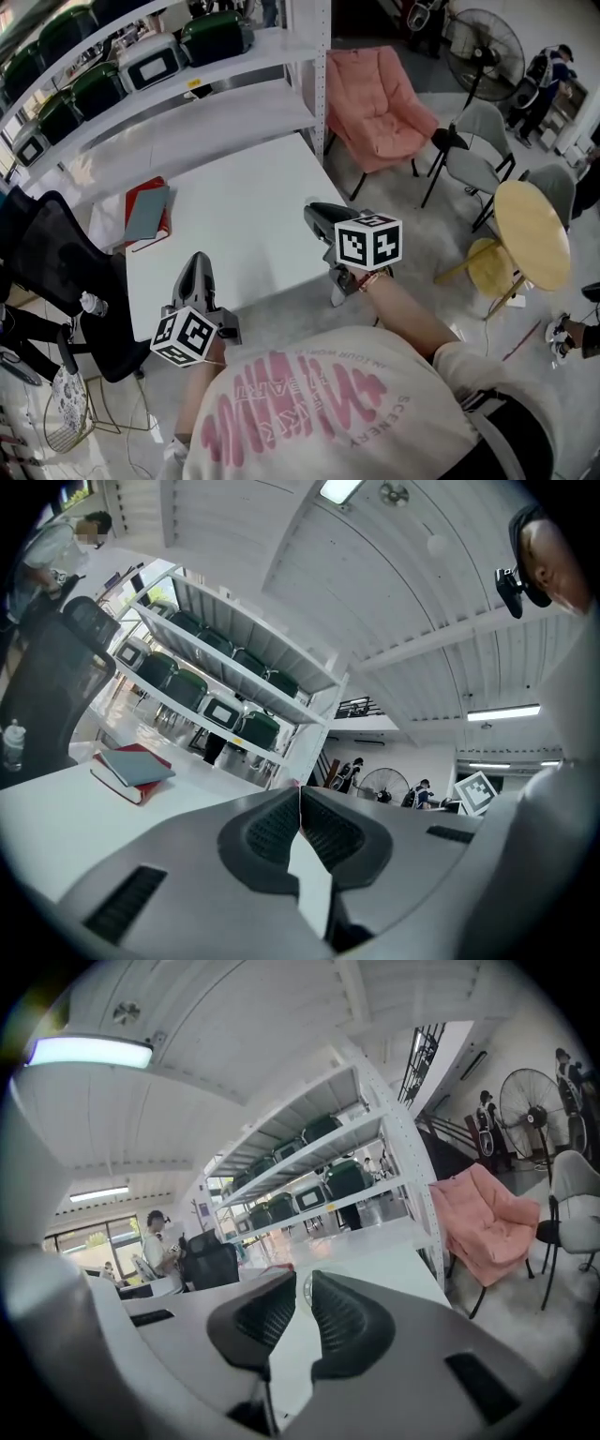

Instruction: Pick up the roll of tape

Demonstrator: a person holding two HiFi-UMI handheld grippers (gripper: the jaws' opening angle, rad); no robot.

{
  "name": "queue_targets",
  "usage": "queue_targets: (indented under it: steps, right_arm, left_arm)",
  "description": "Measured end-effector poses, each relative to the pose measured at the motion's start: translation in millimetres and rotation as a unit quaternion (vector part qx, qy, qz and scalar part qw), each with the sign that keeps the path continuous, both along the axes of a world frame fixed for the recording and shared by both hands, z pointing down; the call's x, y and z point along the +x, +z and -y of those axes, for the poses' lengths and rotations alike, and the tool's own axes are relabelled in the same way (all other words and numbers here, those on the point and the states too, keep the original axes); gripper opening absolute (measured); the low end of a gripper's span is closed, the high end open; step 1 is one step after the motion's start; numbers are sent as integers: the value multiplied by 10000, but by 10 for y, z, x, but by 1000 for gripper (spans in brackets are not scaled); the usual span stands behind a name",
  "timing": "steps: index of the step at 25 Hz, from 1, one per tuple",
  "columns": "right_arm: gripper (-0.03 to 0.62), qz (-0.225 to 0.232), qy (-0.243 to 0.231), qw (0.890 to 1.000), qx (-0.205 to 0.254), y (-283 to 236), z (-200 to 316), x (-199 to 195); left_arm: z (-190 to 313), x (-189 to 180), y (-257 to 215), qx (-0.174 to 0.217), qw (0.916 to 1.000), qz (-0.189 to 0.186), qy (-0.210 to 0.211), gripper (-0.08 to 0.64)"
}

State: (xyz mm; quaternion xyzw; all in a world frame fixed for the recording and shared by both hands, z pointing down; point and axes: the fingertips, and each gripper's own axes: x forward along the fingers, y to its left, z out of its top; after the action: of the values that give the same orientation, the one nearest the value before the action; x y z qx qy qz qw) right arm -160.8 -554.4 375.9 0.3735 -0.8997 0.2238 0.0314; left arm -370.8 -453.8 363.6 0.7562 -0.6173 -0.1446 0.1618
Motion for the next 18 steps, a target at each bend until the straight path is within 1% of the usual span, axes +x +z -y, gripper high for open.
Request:
queue_targets:
  steps: [5, 8, 12, 18]
  right_arm:
    - [66, 465, 27, 9977, 491, -432, -52, 40]
    - [66, 615, 24, 9956, 705, -615, -80, 54]
    - [67, 743, 10, 9935, 867, -750, -151, 71]
    - [71, 1188, 207, 9861, 1140, -880, -237, 186]
  left_arm:
    - [48, 66, -194, 209, 9997, 88, 78, 25]
    - [65, 97, -272, 299, 9994, 110, 113, 25]
    - [43, 126, -356, 387, 9990, 163, 127, 25]
    - [-10, 146, -370, 433, 9987, 256, 116, 25]
